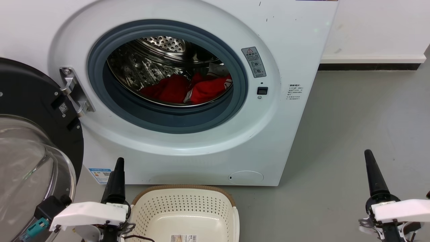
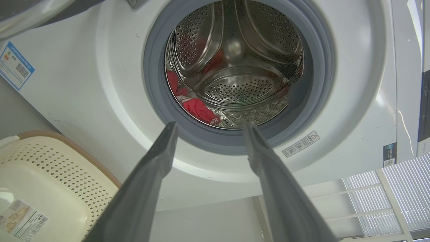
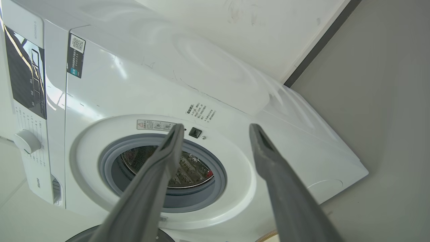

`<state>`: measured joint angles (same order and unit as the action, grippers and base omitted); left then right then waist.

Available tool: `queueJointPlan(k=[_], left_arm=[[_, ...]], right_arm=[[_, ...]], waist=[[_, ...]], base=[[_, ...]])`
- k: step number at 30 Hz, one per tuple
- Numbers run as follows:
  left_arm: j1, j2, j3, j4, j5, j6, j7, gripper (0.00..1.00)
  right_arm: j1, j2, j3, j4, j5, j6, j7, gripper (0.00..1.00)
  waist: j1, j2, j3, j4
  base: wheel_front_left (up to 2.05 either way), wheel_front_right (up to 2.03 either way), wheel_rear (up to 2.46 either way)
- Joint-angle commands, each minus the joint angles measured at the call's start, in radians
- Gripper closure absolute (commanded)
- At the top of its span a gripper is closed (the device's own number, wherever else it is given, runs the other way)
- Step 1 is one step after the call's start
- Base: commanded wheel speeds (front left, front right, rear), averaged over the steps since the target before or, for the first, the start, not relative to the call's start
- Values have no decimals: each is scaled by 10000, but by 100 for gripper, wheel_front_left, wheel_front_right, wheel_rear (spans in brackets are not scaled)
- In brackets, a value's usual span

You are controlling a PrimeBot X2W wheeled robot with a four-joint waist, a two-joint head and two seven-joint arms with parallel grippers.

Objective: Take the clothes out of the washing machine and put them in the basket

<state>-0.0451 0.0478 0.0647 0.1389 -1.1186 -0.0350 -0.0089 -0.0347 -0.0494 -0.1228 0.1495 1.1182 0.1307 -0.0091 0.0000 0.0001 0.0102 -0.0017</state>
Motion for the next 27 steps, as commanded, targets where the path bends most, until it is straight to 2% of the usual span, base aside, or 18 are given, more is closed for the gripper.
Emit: queueJointPlan(k=[1, 13, 27], left_arm=[[-35, 22, -84, -281, 525, 76, -127, 0], [160, 24, -362, -683, 2563, 317, -567, 0], [394, 26, -515, -896, 4461, 406, -1017, 0]], right_arm=[[26, -23, 60, -333, -585, 0, -120, 0], [310, -23, 244, -919, -3271, 0, -560, 0], [609, -22, 306, -1365, -5567, 0, -1007, 0]], waist=[[0, -1, 0, -1], [0, -1, 20, 0], [0, -1, 46, 0]], base=[[0, 0, 0], [0, 0, 0], [0, 0, 0]])
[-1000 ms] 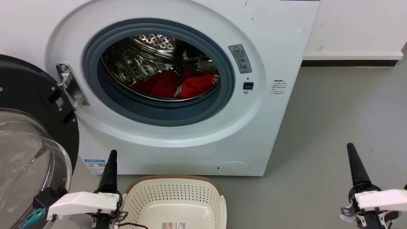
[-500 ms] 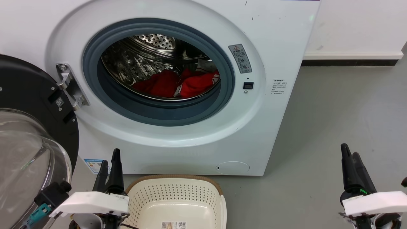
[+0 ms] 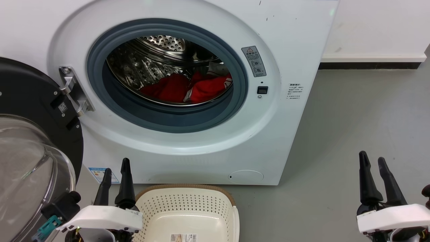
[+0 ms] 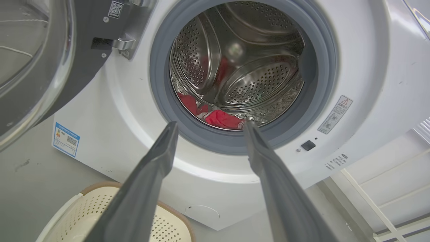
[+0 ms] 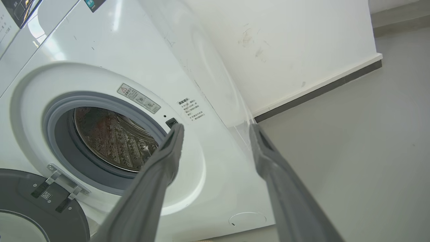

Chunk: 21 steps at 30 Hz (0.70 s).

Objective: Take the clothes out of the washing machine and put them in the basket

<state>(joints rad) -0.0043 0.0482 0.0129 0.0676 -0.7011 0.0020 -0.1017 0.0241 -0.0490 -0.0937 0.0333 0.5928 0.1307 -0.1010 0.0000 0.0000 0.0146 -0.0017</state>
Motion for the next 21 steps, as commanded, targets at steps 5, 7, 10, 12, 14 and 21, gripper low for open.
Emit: queueJointPlan(k=[5, 7, 10, 12, 14, 21], left_arm=[[83, 23, -28, -257, 852, 74, -232, 0], [106, 23, -31, -279, 1062, 83, -289, 0], [136, 23, -41, -300, 1272, 86, -350, 0], [178, 24, -55, -309, 1475, 82, -397, 0], [214, 24, -68, -305, 1667, 72, -457, 0], [314, 24, -79, -261, 2324, 75, -640, 0]], right_arm=[[131, -26, 39, -304, -1011, 0, -238, 0], [172, -25, 50, -341, -1287, 0, -293, 0], [217, -25, 58, -379, -1534, 0, -354, 0], [266, -25, 74, -417, -1798, 0, -407, 0], [320, -25, 88, -444, -2048, 0, -458, 0], [418, -25, 74, -554, -2829, 0, -637, 0]], waist=[[0, 0, 7, 3], [0, 0, 9, 4], [0, 0, 13, 8], [0, 0, 17, 10], [0, 0, 22, 13], [0, 0, 39, 5]], base=[[0, 0, 0], [0, 0, 0], [0, 0, 0], [0, 0, 0], [0, 0, 0], [0, 0, 0]])
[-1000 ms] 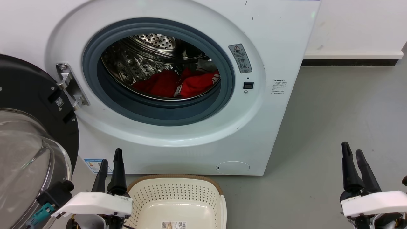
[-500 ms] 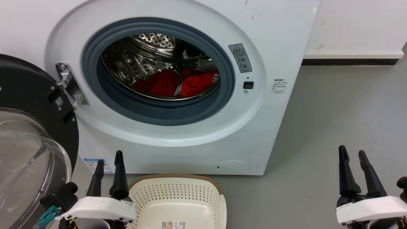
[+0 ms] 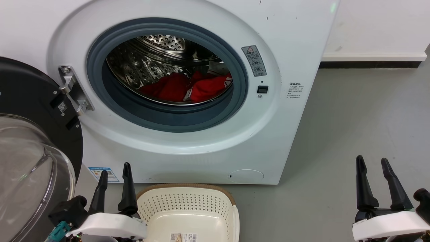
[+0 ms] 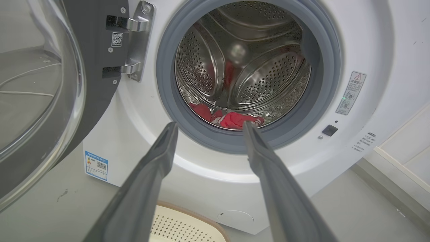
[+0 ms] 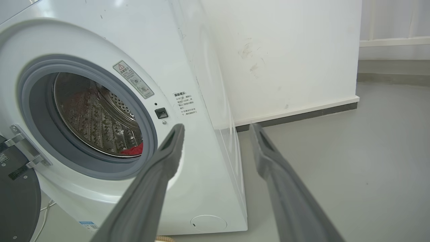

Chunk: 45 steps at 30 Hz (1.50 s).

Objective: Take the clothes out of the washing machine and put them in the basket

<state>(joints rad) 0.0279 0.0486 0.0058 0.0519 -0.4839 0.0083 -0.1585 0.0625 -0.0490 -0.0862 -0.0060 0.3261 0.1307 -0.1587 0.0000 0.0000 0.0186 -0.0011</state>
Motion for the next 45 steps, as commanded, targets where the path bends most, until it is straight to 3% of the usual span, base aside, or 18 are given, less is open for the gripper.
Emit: queueJointPlan(k=[1, 45], left_arm=[[2, 21, -5, -94, 247, 21, -88, 0], [454, 23, -185, -100, 3600, 180, -1021, 0]], right_arm=[[56, -25, -5, -179, -270, 0, -93, 0], [682, -19, -24, -723, -3181, -1, -1017, 0]], waist=[[0, 0, 3, -4], [0, 0, 72, -28]], base=[[0, 0, 0], [0, 0, 0]])
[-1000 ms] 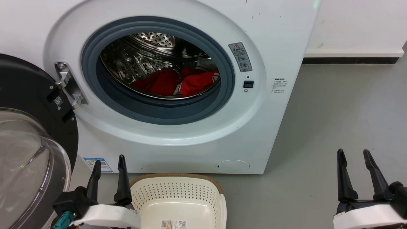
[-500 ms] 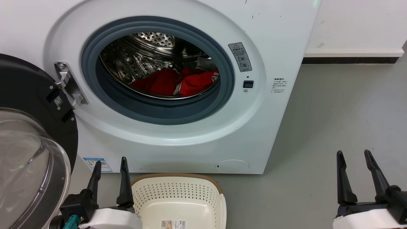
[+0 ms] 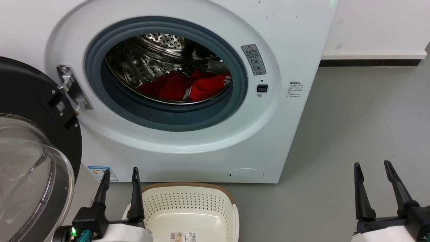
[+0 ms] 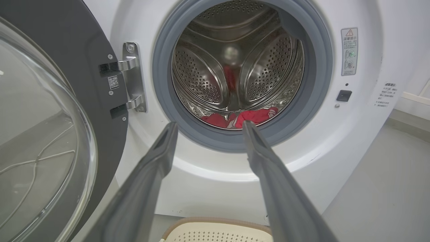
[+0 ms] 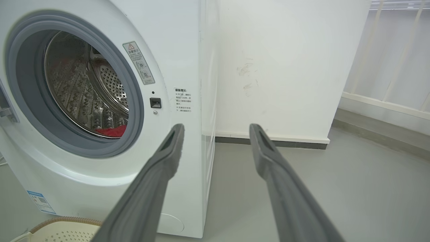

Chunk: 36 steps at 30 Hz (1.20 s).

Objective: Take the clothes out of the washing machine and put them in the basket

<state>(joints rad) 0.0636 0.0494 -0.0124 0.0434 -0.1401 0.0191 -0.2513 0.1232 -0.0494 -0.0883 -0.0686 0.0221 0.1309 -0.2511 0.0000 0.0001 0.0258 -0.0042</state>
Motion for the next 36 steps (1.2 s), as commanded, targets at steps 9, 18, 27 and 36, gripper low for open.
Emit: queueJointPlan(k=[9, 18, 27, 36], left_arm=[[138, 14, 1, 47, 273, 65, -147, 0], [121, 14, -22, 94, 226, 81, -145, 0], [40, 14, -69, 187, 214, 93, -145, 0], [-1410, 19, -180, 1339, 687, -255, -145, 0]], right_arm=[[156, -15, 10, -114, -330, -3, -153, 0], [179, -15, 22, -49, -248, -3, -150, 0], [135, -15, 57, -50, -237, -3, -150, 0], [-257, -14, 209, -165, -274, -3, -149, 0]], waist=[[0, -1, 3, 16], [0, -1, 26, 25], [0, -1, 69, 3], [0, -1, 571, -206]], base=[[0, 0, 0], [0, 0, 0], [0, 0, 0], [0, 0, 0]])
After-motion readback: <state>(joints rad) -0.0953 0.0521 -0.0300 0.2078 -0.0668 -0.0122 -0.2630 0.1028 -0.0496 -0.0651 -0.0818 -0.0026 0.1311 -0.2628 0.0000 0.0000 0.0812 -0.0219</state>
